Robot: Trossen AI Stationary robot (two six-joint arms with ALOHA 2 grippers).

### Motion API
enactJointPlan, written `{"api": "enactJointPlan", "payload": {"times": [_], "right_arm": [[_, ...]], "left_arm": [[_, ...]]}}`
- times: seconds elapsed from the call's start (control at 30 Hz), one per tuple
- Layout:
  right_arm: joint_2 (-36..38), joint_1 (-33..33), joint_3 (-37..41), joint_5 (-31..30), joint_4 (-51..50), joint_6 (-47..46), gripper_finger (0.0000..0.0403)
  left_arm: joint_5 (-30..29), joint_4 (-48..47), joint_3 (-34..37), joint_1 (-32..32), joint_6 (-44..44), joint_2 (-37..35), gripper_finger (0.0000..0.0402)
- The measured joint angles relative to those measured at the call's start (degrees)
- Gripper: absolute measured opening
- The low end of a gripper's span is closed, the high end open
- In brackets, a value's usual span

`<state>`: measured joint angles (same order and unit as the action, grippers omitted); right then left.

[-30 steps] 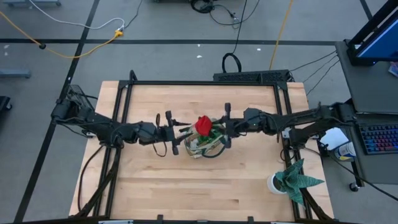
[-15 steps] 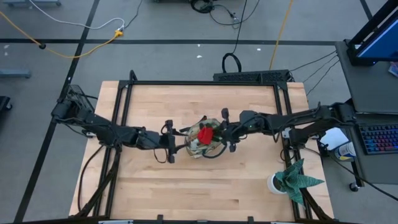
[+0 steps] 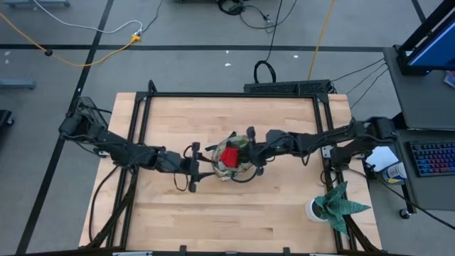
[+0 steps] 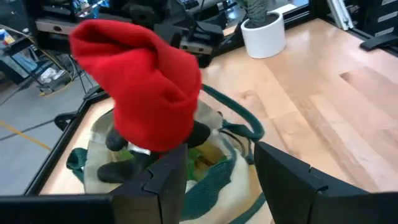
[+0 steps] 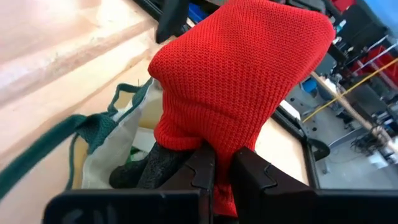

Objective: Pick & Place Garden tools in Gardening bag
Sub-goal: Put the red gloves into the brown gardening bag

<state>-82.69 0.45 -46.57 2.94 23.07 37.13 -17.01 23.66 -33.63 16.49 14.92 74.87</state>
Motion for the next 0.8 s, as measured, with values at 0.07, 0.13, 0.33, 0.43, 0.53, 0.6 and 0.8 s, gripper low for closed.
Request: {"api": "enactJointPlan", "payload": {"times": [0.07, 0.13, 0.33, 0.43, 0.53, 0.6, 0.8], "right_arm": [[-0.90, -0.01, 0.00, -0.07, 1.15, 1.88, 0.0020], [-1.56, 0.00, 0.01, -0.10, 1.80, 3.64, 0.0020], [-2.57, 0.00, 0.02, -2.45, 2.46, 7.96, 0.0020], [-2.55, -0.02, 0.02, -4.50, 1.56, 8.49, 0.0020], [-2.55, -0.02, 0.02, -4.48, 0.56, 8.72, 0.0020], [-2.55, -0.02, 0.02, -4.38, 0.37, 8.78, 0.0020], [-2.55, -0.38, 0.02, -0.11, 0.23, 8.75, 0.0020]], "left_arm": [[0.00, -0.25, 0.00, -0.80, 0.00, 0.00, 0.0191], [0.05, -0.85, 0.00, -1.54, 0.02, 0.00, 0.0190], [5.60, -1.62, 0.00, -3.28, -0.67, 0.00, 0.0156], [8.02, -1.43, 0.00, -3.71, -0.64, 0.00, 0.0130], [8.08, -1.07, 0.00, -3.71, -0.19, 0.00, 0.0110], [8.08, -1.14, 0.00, -3.71, 0.88, 0.00, 0.0101], [8.15, -1.07, 0.00, -3.71, 3.22, 0.00, 0.0095]]}}
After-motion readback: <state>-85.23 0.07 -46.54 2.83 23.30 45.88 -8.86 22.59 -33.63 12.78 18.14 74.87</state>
